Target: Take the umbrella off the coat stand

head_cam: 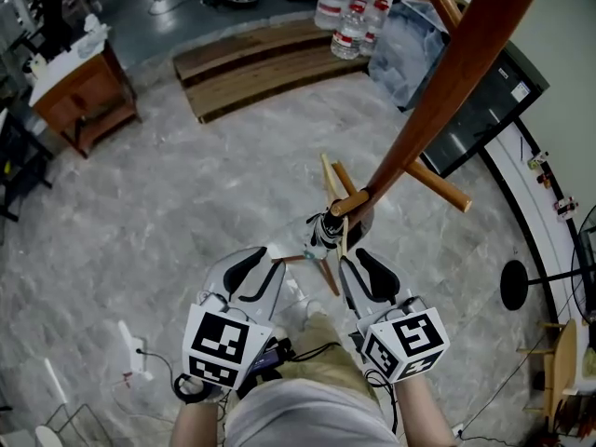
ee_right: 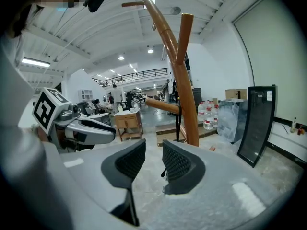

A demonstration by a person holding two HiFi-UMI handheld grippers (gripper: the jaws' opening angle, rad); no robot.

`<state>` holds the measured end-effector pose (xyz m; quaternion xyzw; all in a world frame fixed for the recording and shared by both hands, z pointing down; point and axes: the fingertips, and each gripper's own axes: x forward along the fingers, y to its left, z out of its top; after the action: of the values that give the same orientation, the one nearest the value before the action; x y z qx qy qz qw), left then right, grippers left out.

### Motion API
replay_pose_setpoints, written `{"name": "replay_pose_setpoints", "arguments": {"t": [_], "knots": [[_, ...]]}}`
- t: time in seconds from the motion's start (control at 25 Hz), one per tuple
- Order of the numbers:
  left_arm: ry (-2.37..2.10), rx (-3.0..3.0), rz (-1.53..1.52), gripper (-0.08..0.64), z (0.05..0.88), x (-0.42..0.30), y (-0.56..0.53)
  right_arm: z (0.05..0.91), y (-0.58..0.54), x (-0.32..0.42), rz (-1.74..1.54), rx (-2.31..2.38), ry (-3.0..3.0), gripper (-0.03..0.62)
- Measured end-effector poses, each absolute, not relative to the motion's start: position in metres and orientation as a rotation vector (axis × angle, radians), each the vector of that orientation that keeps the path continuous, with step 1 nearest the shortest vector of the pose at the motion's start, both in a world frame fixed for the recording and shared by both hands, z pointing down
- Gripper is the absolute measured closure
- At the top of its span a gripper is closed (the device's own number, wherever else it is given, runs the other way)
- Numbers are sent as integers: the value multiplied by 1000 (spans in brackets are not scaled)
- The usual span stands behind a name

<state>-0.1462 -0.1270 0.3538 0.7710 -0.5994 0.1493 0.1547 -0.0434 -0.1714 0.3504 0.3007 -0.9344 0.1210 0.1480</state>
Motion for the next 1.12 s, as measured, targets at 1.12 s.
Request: {"name": "replay_pose_setpoints", "arguments": {"t": [1.12], "knots": [[-1869,2017,393,459,357,-148,-156,354,-238,-56,306,734,-2687,486]]}}
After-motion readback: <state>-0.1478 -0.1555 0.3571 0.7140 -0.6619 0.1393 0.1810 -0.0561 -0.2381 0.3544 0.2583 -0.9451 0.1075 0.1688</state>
